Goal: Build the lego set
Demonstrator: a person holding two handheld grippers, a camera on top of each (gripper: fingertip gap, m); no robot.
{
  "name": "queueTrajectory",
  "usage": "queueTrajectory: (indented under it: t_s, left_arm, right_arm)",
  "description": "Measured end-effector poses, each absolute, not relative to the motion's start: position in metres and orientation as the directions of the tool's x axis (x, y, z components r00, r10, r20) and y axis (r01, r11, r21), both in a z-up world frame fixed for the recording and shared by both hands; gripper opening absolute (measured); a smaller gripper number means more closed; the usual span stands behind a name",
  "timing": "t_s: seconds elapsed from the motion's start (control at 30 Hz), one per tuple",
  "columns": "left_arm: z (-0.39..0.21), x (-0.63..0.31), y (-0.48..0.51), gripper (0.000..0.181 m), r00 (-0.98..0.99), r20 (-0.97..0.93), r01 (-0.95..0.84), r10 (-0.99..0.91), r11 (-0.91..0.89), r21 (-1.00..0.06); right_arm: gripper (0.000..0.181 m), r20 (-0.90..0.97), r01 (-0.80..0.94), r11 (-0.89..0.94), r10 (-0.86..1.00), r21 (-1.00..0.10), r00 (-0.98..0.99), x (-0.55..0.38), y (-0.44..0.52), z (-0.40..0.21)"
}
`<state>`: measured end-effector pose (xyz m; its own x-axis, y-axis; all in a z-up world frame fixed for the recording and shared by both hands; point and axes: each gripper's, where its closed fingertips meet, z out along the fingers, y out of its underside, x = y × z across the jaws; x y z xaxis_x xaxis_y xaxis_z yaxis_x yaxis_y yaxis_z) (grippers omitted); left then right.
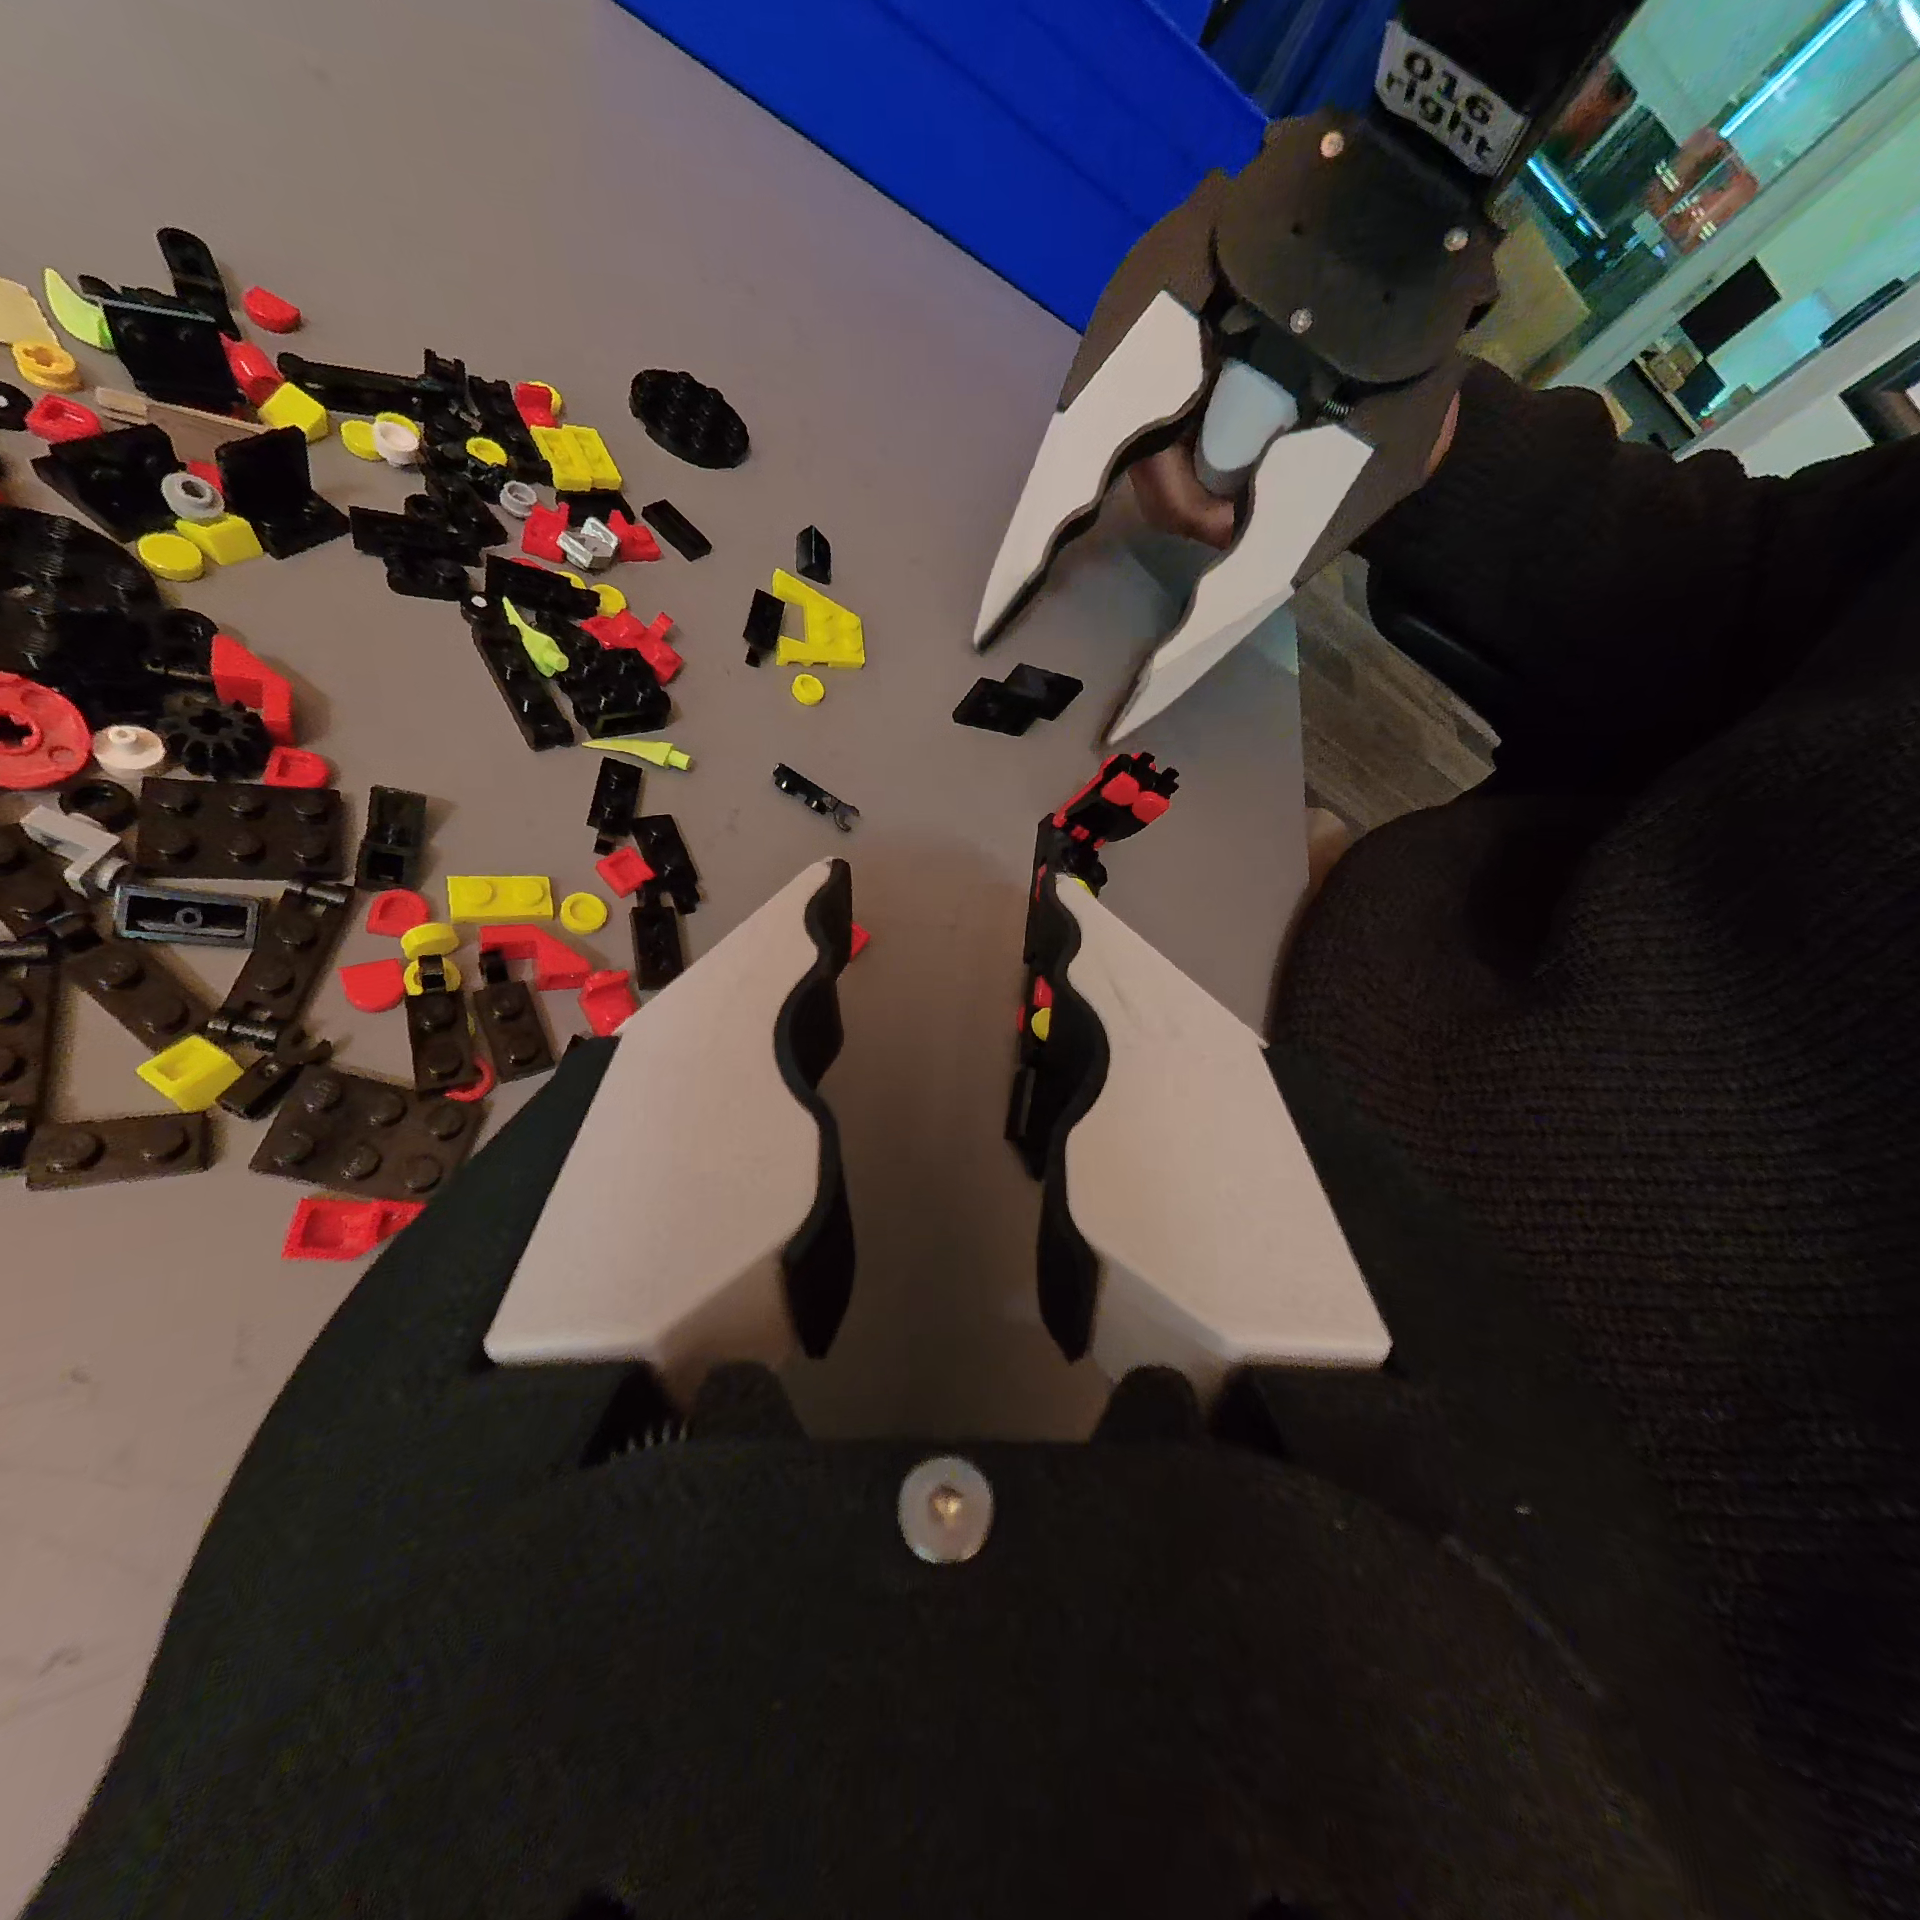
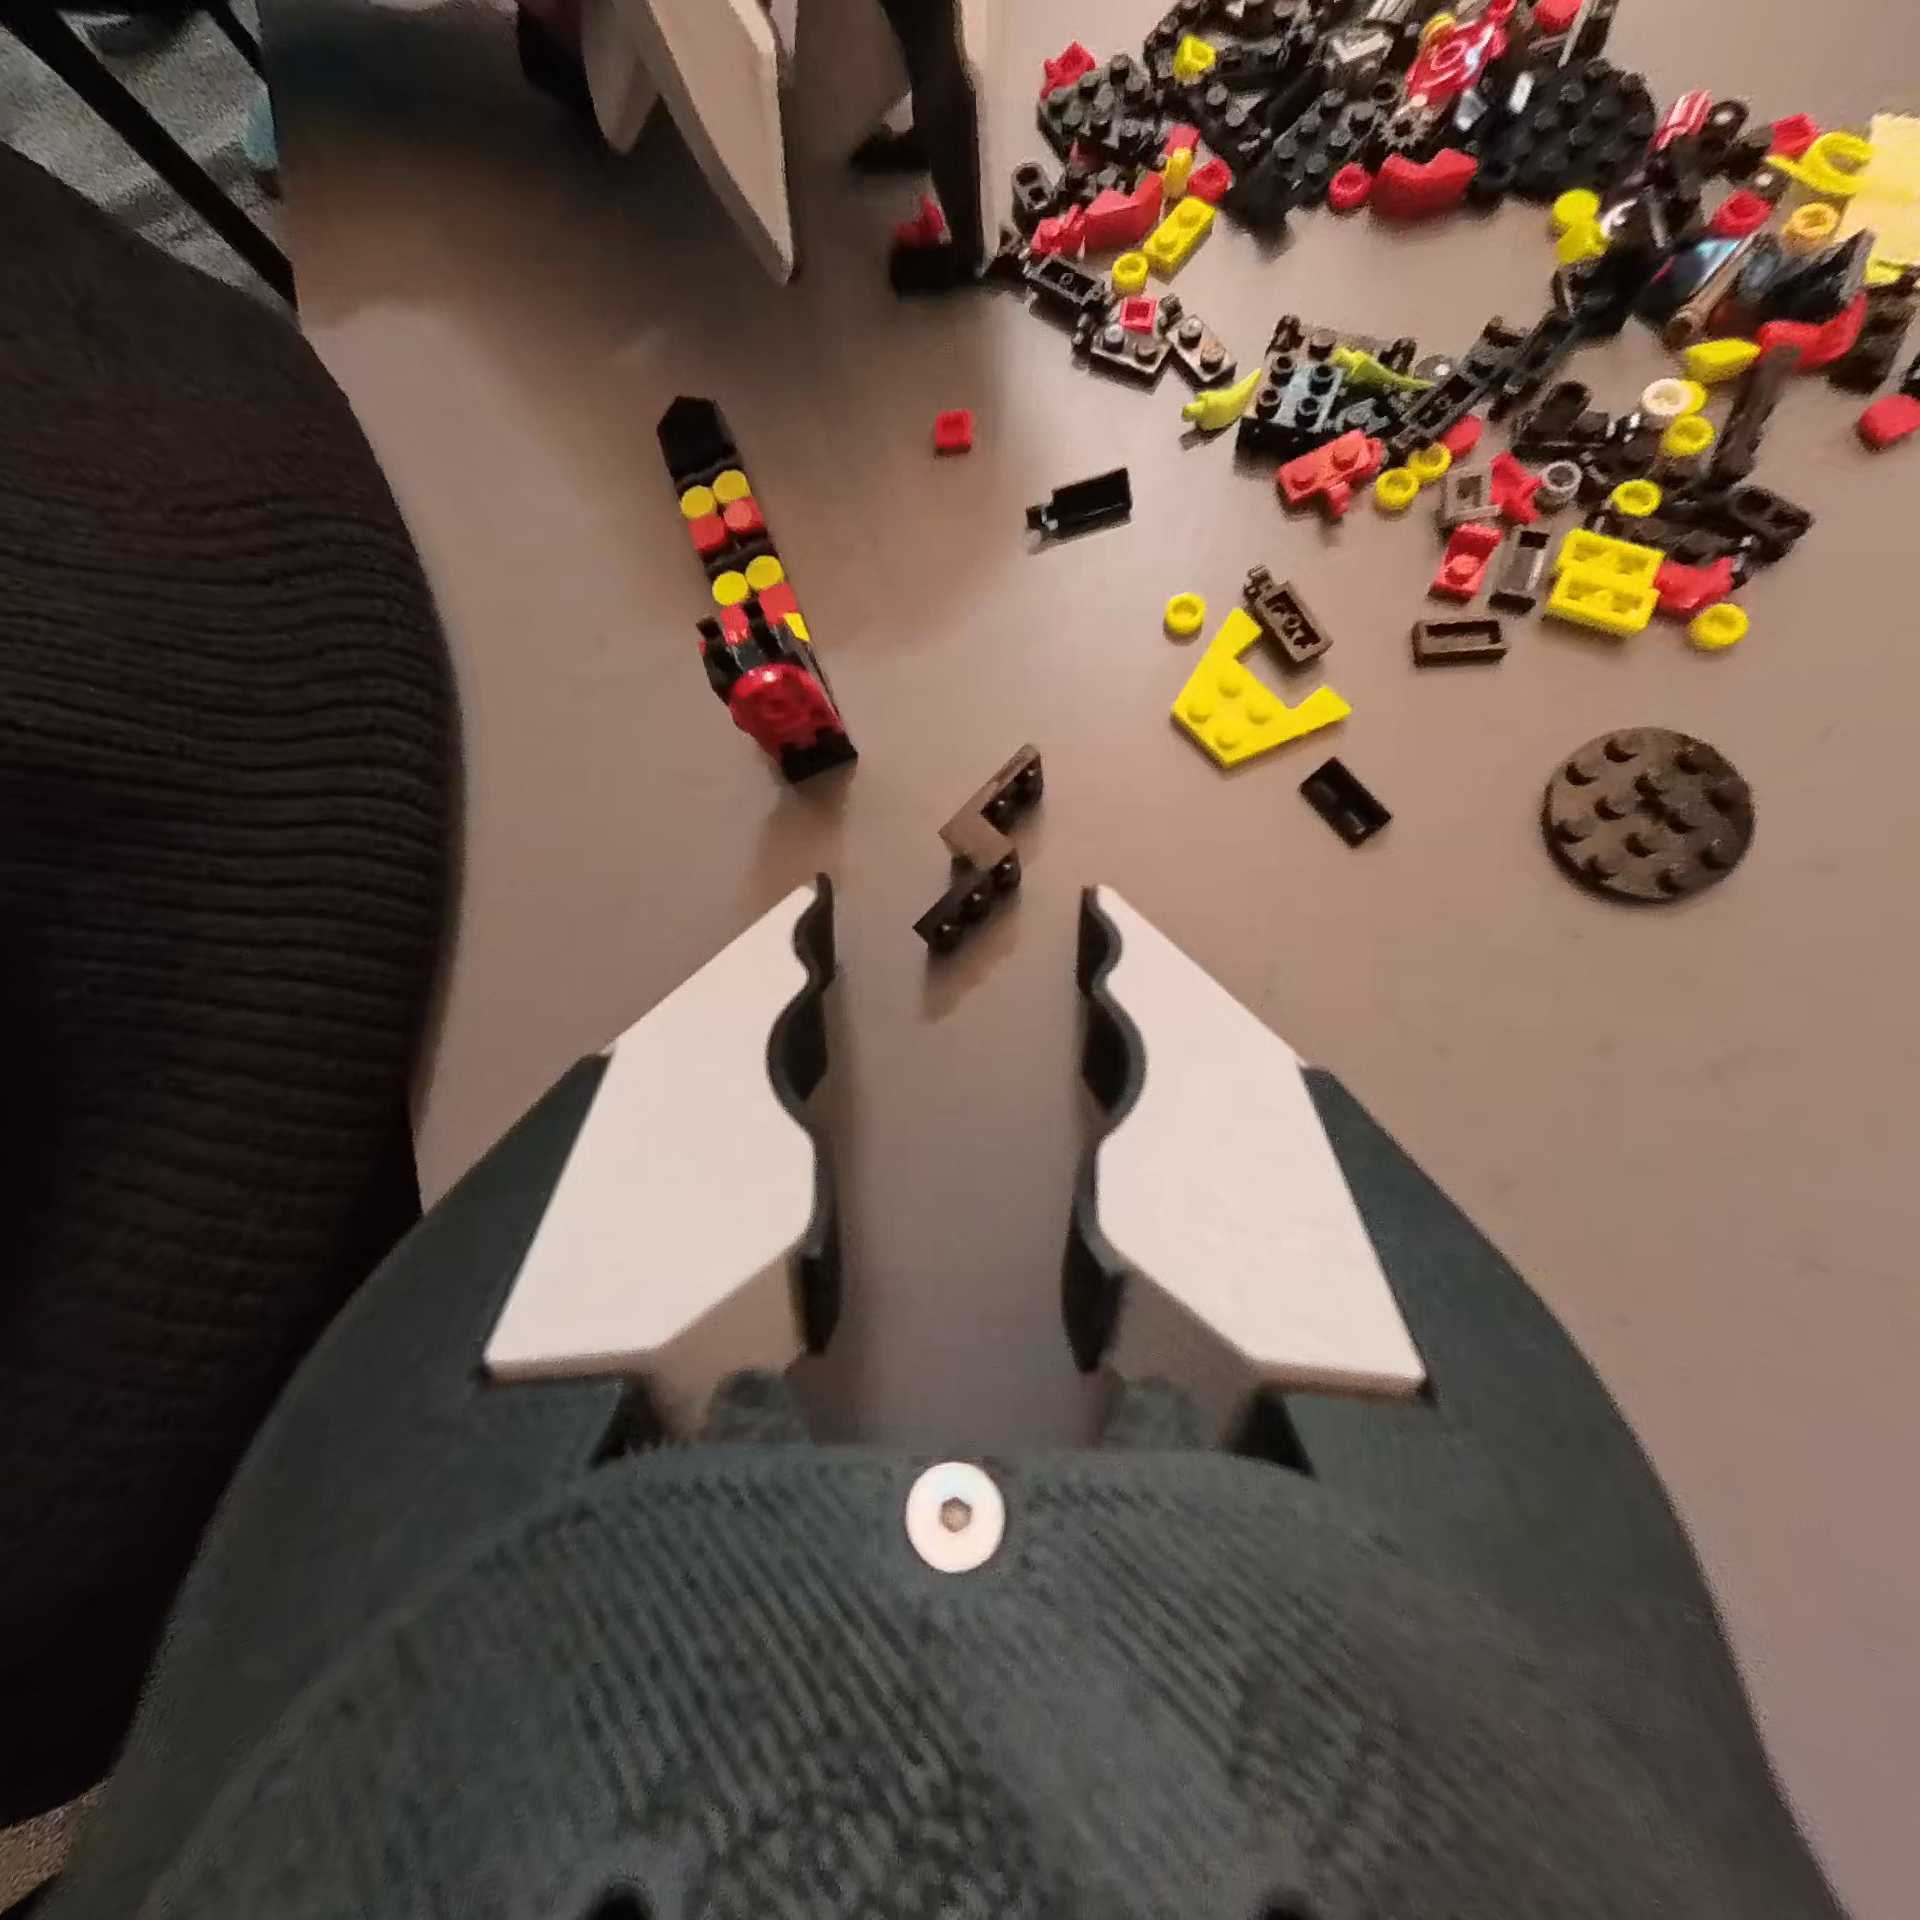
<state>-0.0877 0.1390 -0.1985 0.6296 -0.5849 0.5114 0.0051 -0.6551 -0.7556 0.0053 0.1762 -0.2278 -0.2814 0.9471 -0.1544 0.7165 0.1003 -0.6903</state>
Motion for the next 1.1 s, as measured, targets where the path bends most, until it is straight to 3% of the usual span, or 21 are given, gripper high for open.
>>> queueTrajectory:
  t_s: [0.23,0.43,0.57,0.63,0.83,0.97,1.1]
  left_arm:
    - [-0.199,-0.085,0.138,0.034,0.616,0.524,0.008,-0.588,-0.66,-0.751]
    - [-0.169,-0.066,0.141,0.041,0.471,0.683,0.191,-0.558,-0.691,-0.697]
    - [-0.144,-0.05,0.141,0.044,0.295,0.806,0.343,-0.514,-0.73,-0.591]
    - [-0.145,-0.044,0.137,0.035,0.261,0.82,0.331,-0.51,-0.75,-0.572]
    - [-0.149,-0.044,0.136,0.014,0.282,0.816,0.32,-0.504,-0.753,-0.575]
    - [-0.15,-0.044,0.135,0.014,0.292,0.806,0.303,-0.515,-0.75,-0.588]
    - [-0.152,-0.046,0.134,0.014,0.328,0.773,0.277,-0.543,-0.727,-0.628]
  right_arm:
    - [0.004,-0.076,0.706,0.172,0.949,-0.687,-0.306,0.003,0.176,-0.23]
    - [0.003,0.332,0.481,0.41,0.912,-0.775,-0.241,-0.022,0.19,-0.176]
    - [0.003,0.486,0.343,0.54,0.841,-0.768,-0.237,-0.032,0.171,-0.152]
    - [0.003,0.527,0.326,0.578,0.816,-0.748,-0.237,-0.035,0.165,-0.15]
    - [0.003,0.534,0.293,0.594,0.803,-0.749,-0.263,-0.038,0.154,-0.149]
    - [0.004,0.51,0.286,0.574,0.816,-0.767,-0.272,-0.037,0.152,-0.149]
    - [0.019,0.302,0.284,0.385,0.906,-0.878,-0.297,-0.037,0.146,-0.145]
